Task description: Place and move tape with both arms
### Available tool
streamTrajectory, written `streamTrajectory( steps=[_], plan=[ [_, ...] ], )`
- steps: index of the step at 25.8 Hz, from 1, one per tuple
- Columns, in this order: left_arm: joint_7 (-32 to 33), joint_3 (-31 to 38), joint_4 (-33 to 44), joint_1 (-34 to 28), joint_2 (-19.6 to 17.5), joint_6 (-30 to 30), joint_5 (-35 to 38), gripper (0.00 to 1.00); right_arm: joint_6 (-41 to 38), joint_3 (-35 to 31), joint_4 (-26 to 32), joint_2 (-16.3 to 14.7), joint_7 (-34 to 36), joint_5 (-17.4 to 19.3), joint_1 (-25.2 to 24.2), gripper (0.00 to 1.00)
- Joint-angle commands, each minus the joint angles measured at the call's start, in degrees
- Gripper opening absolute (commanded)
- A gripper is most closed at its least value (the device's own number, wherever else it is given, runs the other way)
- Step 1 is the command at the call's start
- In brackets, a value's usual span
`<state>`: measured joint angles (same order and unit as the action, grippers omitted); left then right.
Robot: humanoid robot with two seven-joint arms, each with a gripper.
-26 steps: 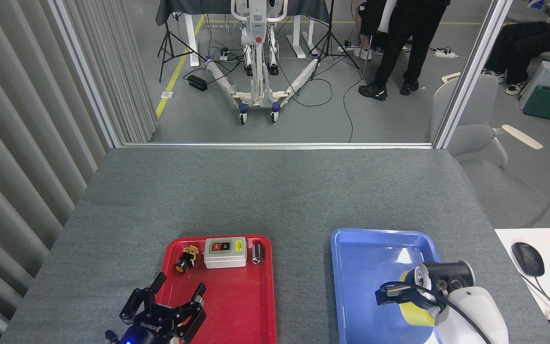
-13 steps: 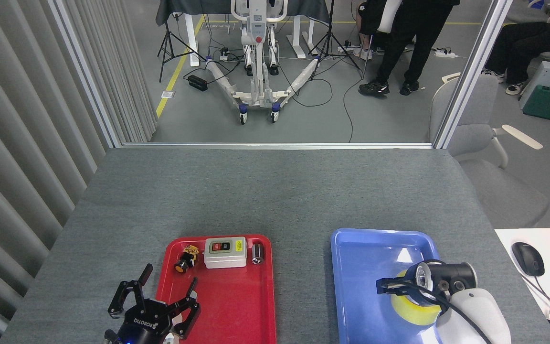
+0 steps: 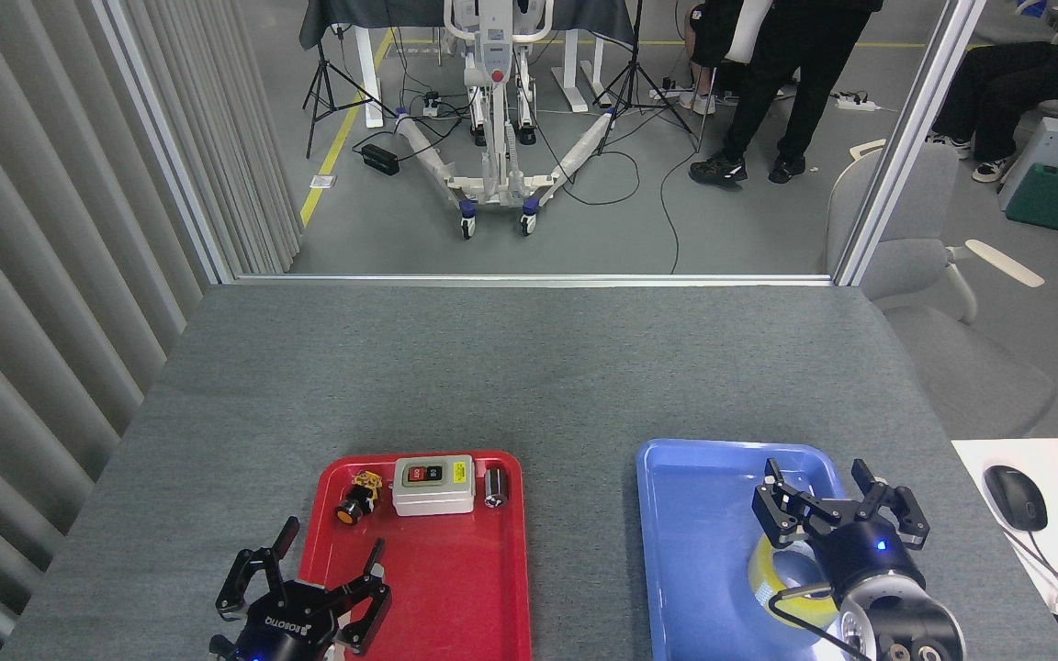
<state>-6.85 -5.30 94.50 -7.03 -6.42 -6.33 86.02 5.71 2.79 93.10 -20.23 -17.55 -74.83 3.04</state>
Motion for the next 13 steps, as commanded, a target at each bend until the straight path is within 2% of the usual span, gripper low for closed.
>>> streamTrajectory(
  steps=[1, 3, 6, 13],
  plan=[
    [-5.5, 0.0, 0.6, -0.1, -0.2, 0.4, 0.1, 1.0, -1.7, -1.6, 0.3, 2.1, 9.6, -0.1, -4.1, 1.0],
    [-8.9, -0.1, 0.5, -0.3, -0.3, 0.8, 0.0, 1.0, -1.8, -2.5, 0.3, 4.1, 10.0, -0.1, -5.3, 1.0],
    [-9.9, -0.1, 0.3, -1.1, -0.5, 1.3, -0.1, 1.0, -1.9, -4.1, 0.3, 7.5, 11.7, -0.2, -8.3, 1.0],
    [-9.9, -0.7, 0.2, -1.1, -0.6, 1.5, -0.2, 1.0, -2.0, -4.2, 0.3, 8.2, 16.9, -0.8, -9.6, 1.0]
  ],
)
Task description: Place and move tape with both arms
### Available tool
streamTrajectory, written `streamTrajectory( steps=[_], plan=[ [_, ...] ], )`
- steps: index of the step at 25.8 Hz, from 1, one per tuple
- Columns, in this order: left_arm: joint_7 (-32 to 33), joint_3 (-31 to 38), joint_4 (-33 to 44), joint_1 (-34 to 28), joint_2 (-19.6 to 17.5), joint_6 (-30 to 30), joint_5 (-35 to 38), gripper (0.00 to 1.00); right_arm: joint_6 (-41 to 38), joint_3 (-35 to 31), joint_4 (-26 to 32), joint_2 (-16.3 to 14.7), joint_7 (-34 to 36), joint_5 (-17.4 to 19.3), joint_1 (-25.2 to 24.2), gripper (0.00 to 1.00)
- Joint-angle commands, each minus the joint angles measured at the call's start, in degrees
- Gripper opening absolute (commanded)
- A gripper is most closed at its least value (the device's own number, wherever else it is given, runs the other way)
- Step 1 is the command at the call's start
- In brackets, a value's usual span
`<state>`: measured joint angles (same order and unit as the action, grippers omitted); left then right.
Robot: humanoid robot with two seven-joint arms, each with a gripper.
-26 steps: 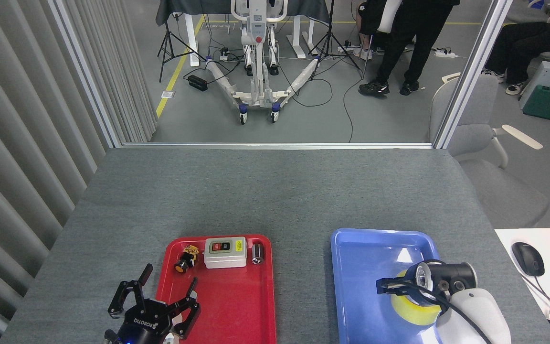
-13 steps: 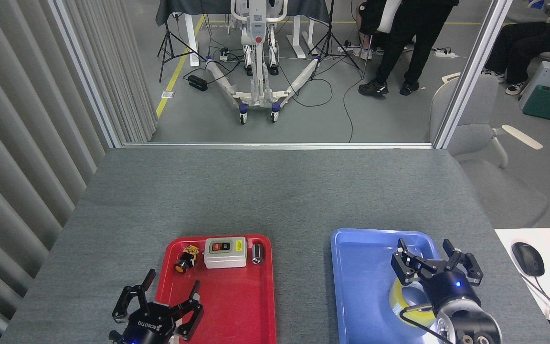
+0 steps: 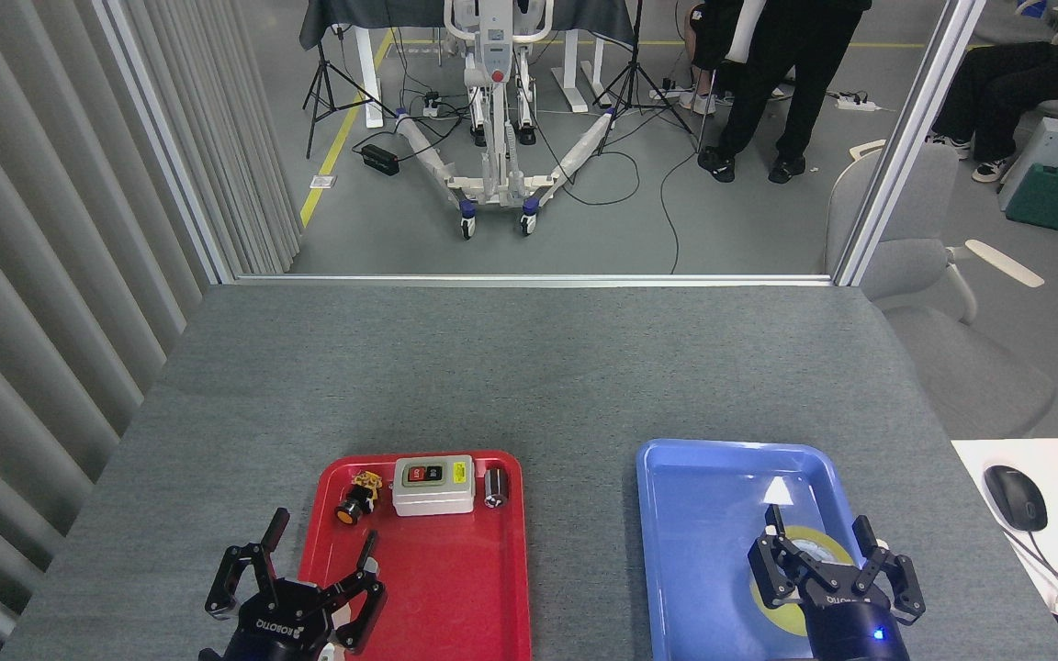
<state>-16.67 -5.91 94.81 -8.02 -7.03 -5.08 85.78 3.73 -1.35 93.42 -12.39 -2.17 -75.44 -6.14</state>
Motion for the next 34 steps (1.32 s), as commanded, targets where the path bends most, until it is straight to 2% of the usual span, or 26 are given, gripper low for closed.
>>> streamTrajectory(
  steps=[1, 5, 10, 12, 21, 24, 28, 34],
  plan=[
    [-0.1, -0.1, -0.1, -0.2, 0.0, 0.2, 0.0, 1.0, -0.6, -0.1, -0.1, 0.4, 1.6, -0.1, -0.5, 1.0],
    [0.3, 0.0, -0.3, -0.9, 0.2, 0.5, -2.6, 1.0, -3.8, -0.8, -0.2, -0.1, 2.9, -0.1, -0.5, 1.0],
    [2.0, 0.2, -0.3, -0.9, 0.1, 0.5, -5.5, 1.0, -4.2, -0.9, -0.6, -0.1, 10.0, -1.4, -0.6, 1.0],
    [3.7, 0.5, -0.3, -0.9, 0.3, 0.5, -5.5, 1.0, -4.2, -0.9, -0.8, 0.1, 10.0, -1.5, -0.5, 1.0],
    [3.7, 0.0, -0.2, -1.0, 0.6, 0.4, -6.1, 1.0, -4.3, -1.4, -2.0, -0.4, 9.9, -0.4, 0.0, 1.0],
    [3.8, 0.8, 0.0, -1.1, 0.8, 0.5, -8.8, 1.0, -4.3, -1.3, -2.3, -0.3, 9.6, -0.3, 0.0, 1.0],
    [3.8, 2.3, 0.0, -2.7, 0.5, 0.4, -10.9, 1.0, -4.3, -1.2, -2.5, -0.7, 9.6, -0.1, 0.4, 1.0],
    [3.8, 2.2, -1.0, -1.9, -0.7, -1.2, -11.2, 1.0, -4.3, -0.9, -3.1, -0.6, 9.6, 0.0, 0.8, 1.0]
  ],
)
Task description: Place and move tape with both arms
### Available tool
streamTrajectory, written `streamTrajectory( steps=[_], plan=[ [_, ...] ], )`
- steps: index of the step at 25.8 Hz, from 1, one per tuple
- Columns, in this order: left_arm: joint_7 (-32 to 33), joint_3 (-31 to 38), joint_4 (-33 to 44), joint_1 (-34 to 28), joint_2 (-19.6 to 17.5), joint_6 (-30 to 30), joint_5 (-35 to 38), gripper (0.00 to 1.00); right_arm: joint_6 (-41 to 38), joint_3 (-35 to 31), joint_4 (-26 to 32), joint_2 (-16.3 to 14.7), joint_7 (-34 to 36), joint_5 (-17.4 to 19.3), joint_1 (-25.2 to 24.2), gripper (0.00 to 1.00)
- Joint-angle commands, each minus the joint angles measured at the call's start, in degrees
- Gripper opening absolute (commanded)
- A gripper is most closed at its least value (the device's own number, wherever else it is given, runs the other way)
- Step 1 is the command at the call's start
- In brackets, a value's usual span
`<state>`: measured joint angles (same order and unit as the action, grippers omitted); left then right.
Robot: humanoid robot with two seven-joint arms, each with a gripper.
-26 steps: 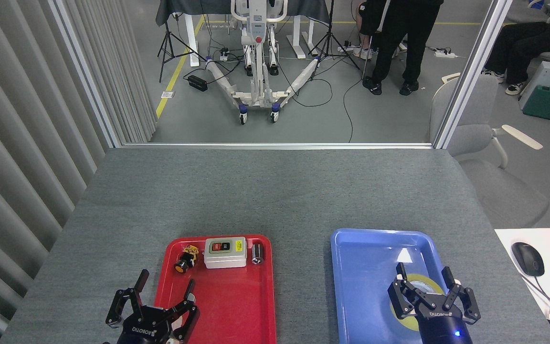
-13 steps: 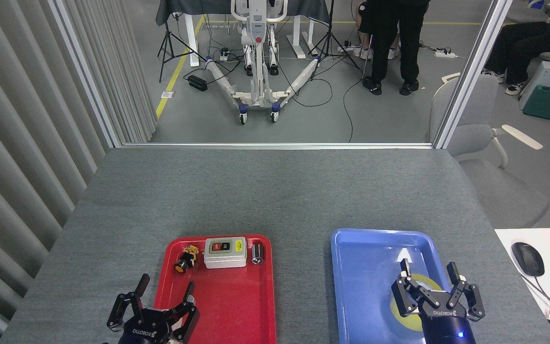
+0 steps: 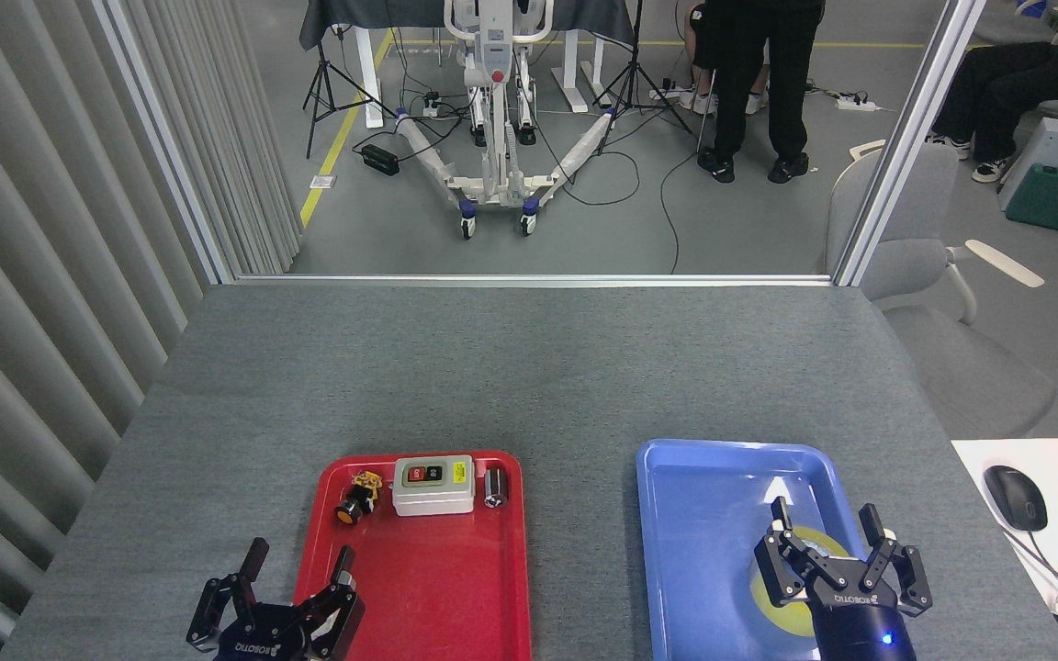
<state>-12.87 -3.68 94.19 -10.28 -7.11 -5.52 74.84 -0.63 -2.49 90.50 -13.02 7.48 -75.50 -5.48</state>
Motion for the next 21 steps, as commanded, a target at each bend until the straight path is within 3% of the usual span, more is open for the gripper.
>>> streamTrajectory(
  steps=[1, 9, 15, 21],
  plan=[
    [0.1, 0.0, -1.0, 0.6, -1.0, -1.6, -0.2, 1.0, 0.3, 0.4, -0.1, 0.2, 0.0, 0.2, 0.1, 1.0],
    [0.5, 1.5, -9.4, 7.8, -5.6, -20.9, -5.5, 1.0, 0.1, 0.6, -0.1, 0.1, 0.0, 0.4, 0.0, 1.0],
    [1.6, 0.4, -11.1, 7.8, -5.9, -22.1, -5.4, 1.0, 0.1, 0.6, -0.1, 0.1, 0.0, 0.4, -0.1, 1.0],
    [10.2, 0.1, -7.1, 7.8, -6.3, -21.9, -5.2, 1.0, 0.1, 0.6, -0.1, 0.2, 0.0, 0.4, -0.1, 1.0]
  ],
)
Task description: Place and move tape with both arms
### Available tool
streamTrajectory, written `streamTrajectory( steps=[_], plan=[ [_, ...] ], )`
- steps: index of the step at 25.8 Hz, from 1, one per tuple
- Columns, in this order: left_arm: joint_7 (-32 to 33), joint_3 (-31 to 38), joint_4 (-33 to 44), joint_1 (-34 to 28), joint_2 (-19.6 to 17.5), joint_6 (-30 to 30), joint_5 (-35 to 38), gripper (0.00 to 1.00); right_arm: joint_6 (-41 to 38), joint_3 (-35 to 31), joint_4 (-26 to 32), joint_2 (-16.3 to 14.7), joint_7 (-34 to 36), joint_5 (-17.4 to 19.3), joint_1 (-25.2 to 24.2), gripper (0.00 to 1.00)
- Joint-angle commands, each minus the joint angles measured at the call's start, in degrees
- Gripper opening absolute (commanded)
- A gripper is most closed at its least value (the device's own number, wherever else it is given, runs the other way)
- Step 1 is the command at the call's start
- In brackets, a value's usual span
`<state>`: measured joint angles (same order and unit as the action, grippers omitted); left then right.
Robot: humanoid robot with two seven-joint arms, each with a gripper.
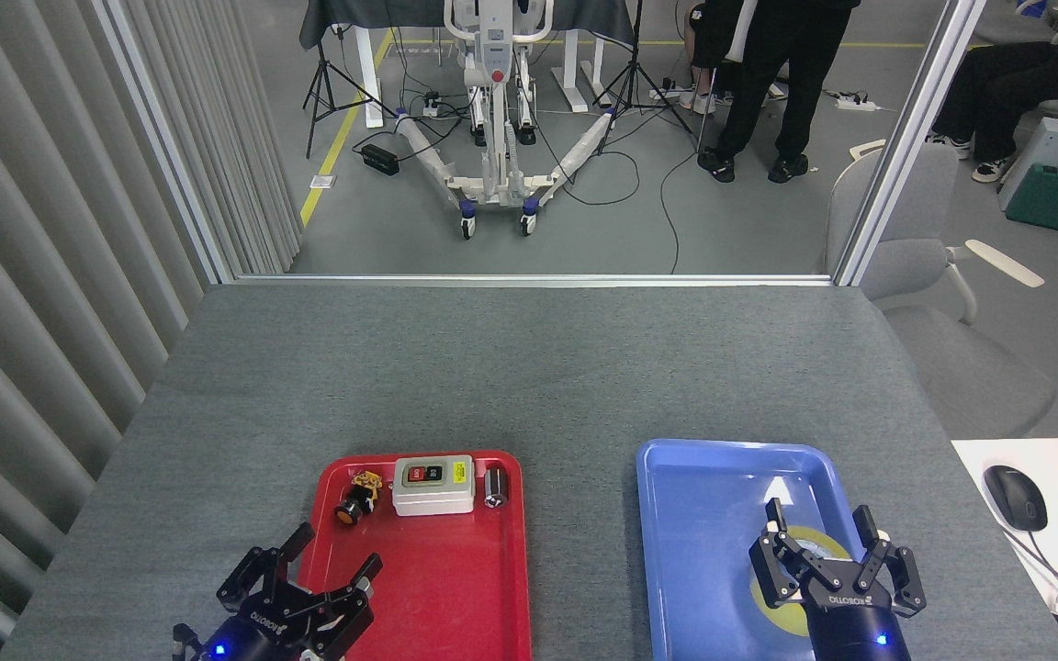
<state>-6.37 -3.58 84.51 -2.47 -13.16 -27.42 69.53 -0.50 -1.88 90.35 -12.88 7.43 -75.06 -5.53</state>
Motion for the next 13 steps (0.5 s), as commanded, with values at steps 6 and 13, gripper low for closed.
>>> streamTrajectory(
  steps=[6, 13],
  plan=[
    [9.3, 0.1, 4.1, -0.6, -0.3, 0.1, 0.1, 1.0, 0.0, 0.0, 0.0, 0.1, 0.0, 0.0, 0.0, 1.0],
    [9.6, 0.7, 4.6, -0.7, 1.6, 12.7, 0.2, 1.0, 0.0, 0.0, 0.0, 0.3, 0.0, 0.0, 0.0, 1.0]
  ],
)
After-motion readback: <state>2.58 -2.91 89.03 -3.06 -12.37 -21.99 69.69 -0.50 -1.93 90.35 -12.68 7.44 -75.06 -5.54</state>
